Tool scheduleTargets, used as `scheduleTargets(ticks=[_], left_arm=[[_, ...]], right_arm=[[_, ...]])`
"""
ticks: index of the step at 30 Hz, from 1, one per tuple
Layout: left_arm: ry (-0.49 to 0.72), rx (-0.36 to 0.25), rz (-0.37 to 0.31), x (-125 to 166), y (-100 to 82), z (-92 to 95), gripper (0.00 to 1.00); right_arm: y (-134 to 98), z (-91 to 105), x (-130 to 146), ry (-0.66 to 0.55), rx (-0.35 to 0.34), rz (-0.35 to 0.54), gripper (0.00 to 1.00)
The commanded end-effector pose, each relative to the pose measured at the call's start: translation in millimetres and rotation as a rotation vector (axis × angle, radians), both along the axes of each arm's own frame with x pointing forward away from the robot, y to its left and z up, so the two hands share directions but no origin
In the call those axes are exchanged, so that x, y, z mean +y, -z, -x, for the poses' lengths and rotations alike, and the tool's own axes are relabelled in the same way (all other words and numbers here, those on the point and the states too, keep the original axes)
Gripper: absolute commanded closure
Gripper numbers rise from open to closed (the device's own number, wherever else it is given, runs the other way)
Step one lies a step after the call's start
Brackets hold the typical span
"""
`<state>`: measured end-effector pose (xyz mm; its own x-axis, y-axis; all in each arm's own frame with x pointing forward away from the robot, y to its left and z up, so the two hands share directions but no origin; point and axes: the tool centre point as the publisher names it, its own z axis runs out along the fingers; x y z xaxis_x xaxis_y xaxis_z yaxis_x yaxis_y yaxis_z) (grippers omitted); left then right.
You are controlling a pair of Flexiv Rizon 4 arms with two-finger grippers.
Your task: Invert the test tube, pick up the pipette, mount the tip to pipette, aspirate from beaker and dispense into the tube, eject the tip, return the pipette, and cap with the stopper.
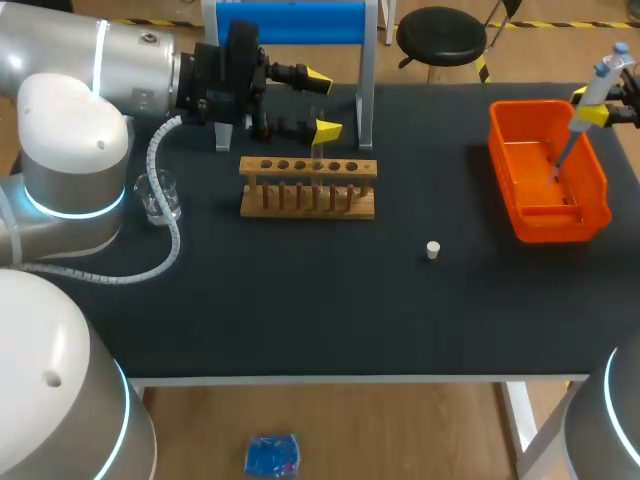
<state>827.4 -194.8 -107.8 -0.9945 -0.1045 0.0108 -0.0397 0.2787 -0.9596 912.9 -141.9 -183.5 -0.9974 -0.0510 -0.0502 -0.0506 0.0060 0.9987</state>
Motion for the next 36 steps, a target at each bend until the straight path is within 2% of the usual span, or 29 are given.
scheduleTargets(ticks=[1, 25, 26, 28, 29, 31, 33, 35, 36], left_arm=[[0.001, 0.0, 0.0, 0.5, 0.1, 0.1, 0.0], [0.001, 0.0, 0.0, 0.5, 0.1, 0.1, 0.0], [0.005, -0.008, -0.004, -4.0, -1.8, -1.4, 0.0], [-0.044, 0.025, -0.042, -14.0, -4.9, -5.4, 0.0], [-0.044, 0.014, -0.04, -21.3, -9.1, -7.0, 0.0], [-0.075, 0.035, -0.078, -35.6, -16.0, -10.4, 0.0], [-0.096, 0.03, -0.066, -52.0, -24.1, -13.1, 0.0], [-0.129, 0.047, -0.109, -69.4, -31.2, -15.8, 0.0], [-0.135, 0.041, -0.101, -78.3, -35.1, -16.8, 0.0]], right_arm=[[0.1, -0.2, -0.7, -0.001, -0.001, 0.0, 1.0], [0.1, -0.2, -0.7, -0.001, -0.001, 0.0, 1.0], [0.1, -0.2, -0.7, -0.001, -0.001, 0.0, 1.0], [0.1, -0.2, -0.7, -0.001, -0.001, 0.0, 1.0], [0.1, -0.2, -0.7, -0.001, -0.001, 0.0, 1.0], [0.1, -0.2, -0.7, -0.001, -0.001, 0.0, 1.0], [0.1, -0.2, -0.7, -0.001, -0.001, 0.0, 1.0], [0.1, -0.2, -0.7, -0.001, -0.001, 0.0, 1.0], [0.1, -0.2, -0.7, -0.001, -0.001, 0.0, 1.0]])
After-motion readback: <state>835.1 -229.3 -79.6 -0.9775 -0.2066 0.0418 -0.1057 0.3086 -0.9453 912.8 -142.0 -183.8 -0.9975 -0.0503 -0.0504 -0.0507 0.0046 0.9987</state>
